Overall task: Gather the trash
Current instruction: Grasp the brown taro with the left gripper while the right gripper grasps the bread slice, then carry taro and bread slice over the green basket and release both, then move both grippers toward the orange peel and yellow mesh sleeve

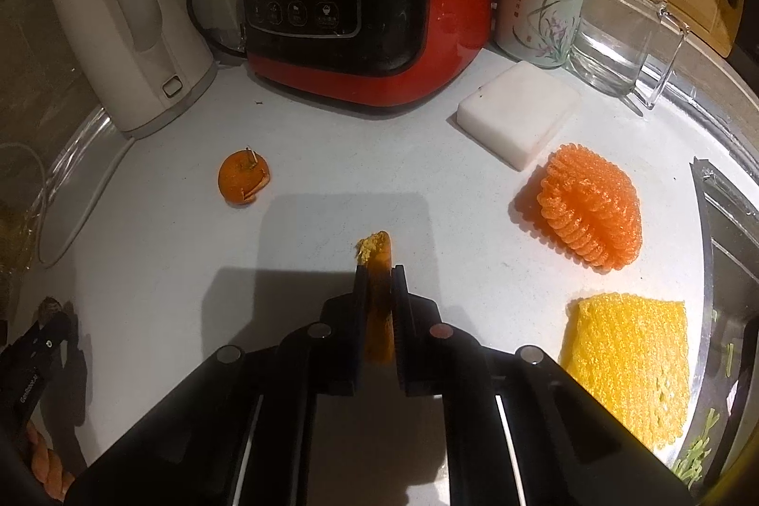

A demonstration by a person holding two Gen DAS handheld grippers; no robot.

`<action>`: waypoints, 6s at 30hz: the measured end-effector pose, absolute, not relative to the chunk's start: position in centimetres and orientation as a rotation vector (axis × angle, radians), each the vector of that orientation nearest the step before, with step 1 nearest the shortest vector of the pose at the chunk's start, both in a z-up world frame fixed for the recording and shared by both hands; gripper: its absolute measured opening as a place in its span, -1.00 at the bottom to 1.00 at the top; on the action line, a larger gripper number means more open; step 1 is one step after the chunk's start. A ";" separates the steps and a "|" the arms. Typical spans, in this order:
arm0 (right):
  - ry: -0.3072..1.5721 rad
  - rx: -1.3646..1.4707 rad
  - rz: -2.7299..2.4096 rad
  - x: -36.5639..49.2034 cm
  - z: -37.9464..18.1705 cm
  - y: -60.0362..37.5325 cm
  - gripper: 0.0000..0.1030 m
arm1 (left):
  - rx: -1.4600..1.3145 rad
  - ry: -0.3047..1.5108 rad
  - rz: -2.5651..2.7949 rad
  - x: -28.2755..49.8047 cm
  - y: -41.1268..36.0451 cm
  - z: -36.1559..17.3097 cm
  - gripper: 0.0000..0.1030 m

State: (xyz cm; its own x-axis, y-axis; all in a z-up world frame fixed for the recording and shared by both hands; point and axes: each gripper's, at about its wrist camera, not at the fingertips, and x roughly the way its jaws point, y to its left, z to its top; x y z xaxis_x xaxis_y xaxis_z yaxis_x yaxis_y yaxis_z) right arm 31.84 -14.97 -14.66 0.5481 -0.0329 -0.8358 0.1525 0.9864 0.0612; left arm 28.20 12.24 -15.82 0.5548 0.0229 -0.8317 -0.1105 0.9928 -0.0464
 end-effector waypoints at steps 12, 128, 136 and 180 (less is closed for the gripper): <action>0.930 0.142 -0.013 22.7 -10.1 -15.2 -0.80 | -0.084 1.000 -0.028 21.2 8.1 -12.8 -0.32; 1.035 0.125 0.154 -15.8 -11.3 -21.7 0.40 | 0.043 1.135 -0.145 -14.9 -7.3 -14.1 0.80; 0.980 0.120 0.080 -14.2 -9.4 -22.7 0.72 | 0.050 1.111 -0.167 -13.2 -7.8 -12.9 0.80; 0.947 0.243 -0.330 22.1 -13.5 -26.2 0.95 | 0.103 0.898 -0.305 34.1 -5.9 -14.3 0.80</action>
